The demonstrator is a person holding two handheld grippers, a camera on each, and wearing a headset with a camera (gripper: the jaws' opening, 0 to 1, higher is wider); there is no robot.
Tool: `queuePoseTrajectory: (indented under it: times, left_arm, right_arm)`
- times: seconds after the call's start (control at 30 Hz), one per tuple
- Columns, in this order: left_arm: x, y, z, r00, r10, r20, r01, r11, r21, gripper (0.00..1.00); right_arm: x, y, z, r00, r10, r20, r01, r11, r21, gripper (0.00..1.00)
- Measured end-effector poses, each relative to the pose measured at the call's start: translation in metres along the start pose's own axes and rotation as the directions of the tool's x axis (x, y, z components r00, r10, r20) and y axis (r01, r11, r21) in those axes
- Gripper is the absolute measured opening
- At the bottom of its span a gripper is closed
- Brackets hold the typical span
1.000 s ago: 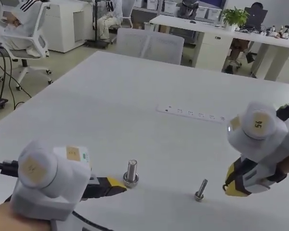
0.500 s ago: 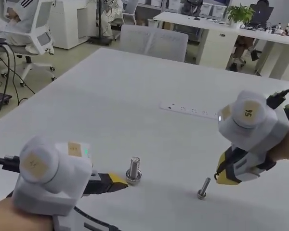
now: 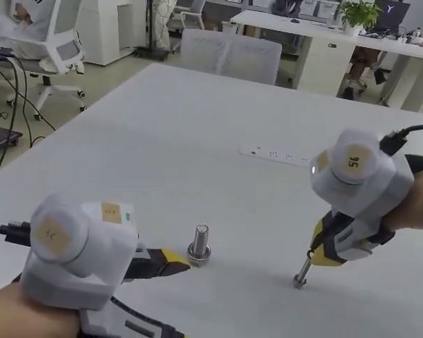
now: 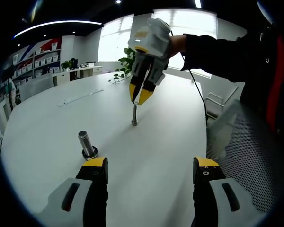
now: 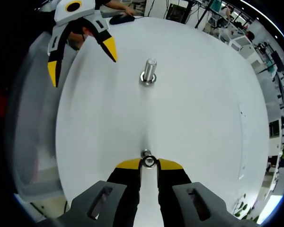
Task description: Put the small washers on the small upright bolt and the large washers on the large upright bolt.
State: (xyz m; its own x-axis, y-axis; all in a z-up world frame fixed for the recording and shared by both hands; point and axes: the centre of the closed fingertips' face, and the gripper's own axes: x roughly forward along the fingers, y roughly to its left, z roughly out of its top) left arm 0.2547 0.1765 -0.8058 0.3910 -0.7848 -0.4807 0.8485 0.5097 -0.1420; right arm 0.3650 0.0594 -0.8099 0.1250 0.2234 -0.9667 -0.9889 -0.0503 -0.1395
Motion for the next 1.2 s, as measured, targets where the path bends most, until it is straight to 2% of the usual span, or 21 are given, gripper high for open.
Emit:
queuePoseTrajectory:
  times: [0.67,1.2]
  left_arm:
    - [0.002,-0.001,-0.001,1.0,-0.007,-0.006,0.007,1.0,-0.004,0.73]
    - [0.004,-0.002,-0.004,0.9997,-0.013,-0.018,0.013,1.0,-0.01,0.73]
  right_arm:
    - [0.011,0.0,-0.002,0.9998,0.021,-0.007,-0.021,1.0,0.002,0.13]
    - [0.029,0.003,-0.007,0.9984,0.055,-0.01,-0.055,0.998,0.012,0.14]
